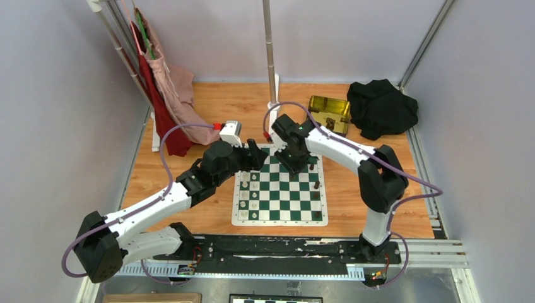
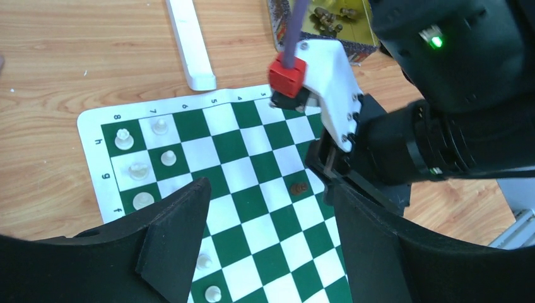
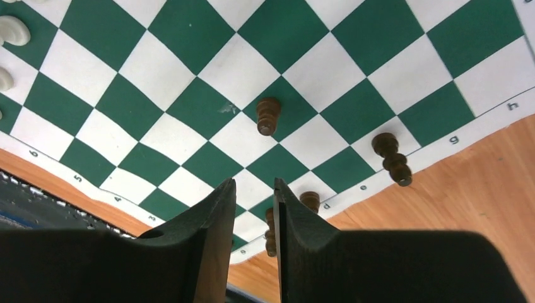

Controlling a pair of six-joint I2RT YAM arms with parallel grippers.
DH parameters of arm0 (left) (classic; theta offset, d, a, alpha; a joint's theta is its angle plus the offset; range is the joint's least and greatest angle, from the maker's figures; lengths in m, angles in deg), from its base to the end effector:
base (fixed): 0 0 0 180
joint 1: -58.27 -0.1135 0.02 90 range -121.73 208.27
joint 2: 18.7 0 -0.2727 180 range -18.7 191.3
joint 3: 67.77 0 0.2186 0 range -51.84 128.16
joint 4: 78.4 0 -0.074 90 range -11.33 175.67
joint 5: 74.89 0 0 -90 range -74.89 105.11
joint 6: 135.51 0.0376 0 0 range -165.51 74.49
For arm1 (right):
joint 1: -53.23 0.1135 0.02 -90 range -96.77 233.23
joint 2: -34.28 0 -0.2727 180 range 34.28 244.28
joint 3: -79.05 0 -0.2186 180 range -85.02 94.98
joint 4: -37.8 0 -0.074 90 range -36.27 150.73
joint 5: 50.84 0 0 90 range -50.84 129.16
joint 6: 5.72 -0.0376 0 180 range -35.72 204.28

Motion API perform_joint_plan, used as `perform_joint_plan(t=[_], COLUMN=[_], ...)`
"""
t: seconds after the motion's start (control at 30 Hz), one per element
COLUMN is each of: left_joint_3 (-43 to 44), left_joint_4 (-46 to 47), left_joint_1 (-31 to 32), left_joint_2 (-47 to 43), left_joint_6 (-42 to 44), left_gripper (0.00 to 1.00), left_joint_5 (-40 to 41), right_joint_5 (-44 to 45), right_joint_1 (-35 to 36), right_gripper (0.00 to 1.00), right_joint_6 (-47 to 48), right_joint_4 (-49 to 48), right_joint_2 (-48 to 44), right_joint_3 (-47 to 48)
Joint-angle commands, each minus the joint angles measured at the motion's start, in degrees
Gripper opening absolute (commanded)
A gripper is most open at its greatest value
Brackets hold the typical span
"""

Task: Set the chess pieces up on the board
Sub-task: Place the chess piece on the chessboard, then pick up the chess piece from the chessboard.

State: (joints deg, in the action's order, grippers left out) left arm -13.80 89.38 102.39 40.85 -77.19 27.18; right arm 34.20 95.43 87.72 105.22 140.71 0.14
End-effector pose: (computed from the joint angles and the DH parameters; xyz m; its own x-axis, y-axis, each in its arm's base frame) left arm 0.1525 -0.1370 0.2935 -0.4692 -0.2604 -0.8438 0.3425 0.8271 -0.4456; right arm 0.2555 0.2360 0.2483 -0.6650 -0.6836 -0.3008 -0.7294 0.6810 0.0646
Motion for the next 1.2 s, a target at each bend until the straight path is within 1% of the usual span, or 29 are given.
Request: perform_joint_plan(t=[0.0,0.1,0.17,0.37,0.6,1.17], left_joint_3=[2.0,2.2,2.4,2.8,2.7,3.5], left_joint_4=[0.6,0.6,0.5,0.4,0.4,0.6], left_joint_1=[0.6,0.8,0.9,1.0,1.0,1.1], left_joint_2=[0.0,0.1,0.3,0.7,1.1,3.2], left_joint_6=[0.8,0.9,1.0,1.2,1.4,1.2], left_gripper=[0.77,0.77,0.77,0.77,0.77,0.77], left_joint_5=[1.1,1.4,1.5,1.9,2.1,1.7], right_joint_5=[0.1,-0.1,-0.2,0.4,2.2,2.2], right_joint_1=[-0.8,-0.8,-0.8,-0.8,-0.9,-2.8], right_gripper=[0.33,0.33,0.33,0.34,0.34,0.34], right_joint_6=[-5.5,-6.6,-7.1,-7.3,-7.0,-6.4], right_joint_4=[-14.3,-21.7,-25.2,-30.2,-31.1,-31.2], right_joint_2=[-6.5,-9.1,-10.2,-10.4,-8.9,-8.4], right_joint_3=[-11.4,-17.4,-19.7,-21.5,-20.5,-21.4])
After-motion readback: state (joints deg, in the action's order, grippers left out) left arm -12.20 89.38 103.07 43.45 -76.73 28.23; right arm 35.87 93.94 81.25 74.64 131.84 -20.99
